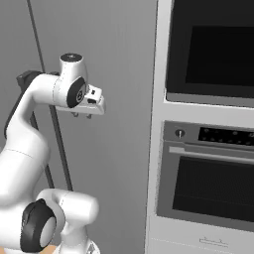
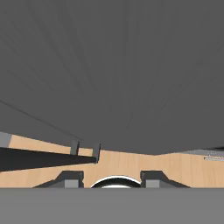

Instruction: Take the strawberry from the fridge and place it on top of the pancake, located on the dining counter.

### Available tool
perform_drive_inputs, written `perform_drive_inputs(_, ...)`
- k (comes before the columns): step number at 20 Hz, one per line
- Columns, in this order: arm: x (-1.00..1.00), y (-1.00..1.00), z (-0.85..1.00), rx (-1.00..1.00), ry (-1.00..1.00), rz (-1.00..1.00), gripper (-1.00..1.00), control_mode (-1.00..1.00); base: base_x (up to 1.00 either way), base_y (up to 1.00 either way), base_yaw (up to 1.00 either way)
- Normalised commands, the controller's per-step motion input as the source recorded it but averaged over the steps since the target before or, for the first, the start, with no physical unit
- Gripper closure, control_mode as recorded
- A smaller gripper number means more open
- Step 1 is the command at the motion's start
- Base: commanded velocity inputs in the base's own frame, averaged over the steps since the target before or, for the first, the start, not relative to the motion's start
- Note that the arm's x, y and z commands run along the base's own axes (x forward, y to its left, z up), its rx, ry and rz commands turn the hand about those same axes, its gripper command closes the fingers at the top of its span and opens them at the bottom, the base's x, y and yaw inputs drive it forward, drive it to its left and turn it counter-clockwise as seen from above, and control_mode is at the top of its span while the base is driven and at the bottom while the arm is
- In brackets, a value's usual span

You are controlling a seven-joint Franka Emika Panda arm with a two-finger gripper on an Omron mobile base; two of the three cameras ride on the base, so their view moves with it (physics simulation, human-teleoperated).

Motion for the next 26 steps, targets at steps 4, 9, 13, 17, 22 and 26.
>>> perform_drive_inputs(4,0.00,0.00,0.00,0.00,0.00,0.00,-1.00,1.00,0.00,0.00,0.00)
perform_drive_inputs(9,0.00,0.00,0.00,0.00,0.00,0.00,-1.00,1.00,-0.34,0.00,0.00)
perform_drive_inputs(13,0.00,0.00,0.00,0.00,0.00,0.00,-1.00,1.00,-0.88,0.06,0.00)
perform_drive_inputs(17,0.00,0.00,0.00,0.00,0.00,0.00,-1.00,1.00,-0.71,0.13,0.00)
perform_drive_inputs(22,0.00,0.00,0.00,0.00,0.00,0.00,-1.00,1.00,-0.22,0.40,0.00)
perform_drive_inputs(26,0.00,0.00,0.00,0.00,0.00,0.00,-1.00,1.00,-0.04,0.49,0.00)
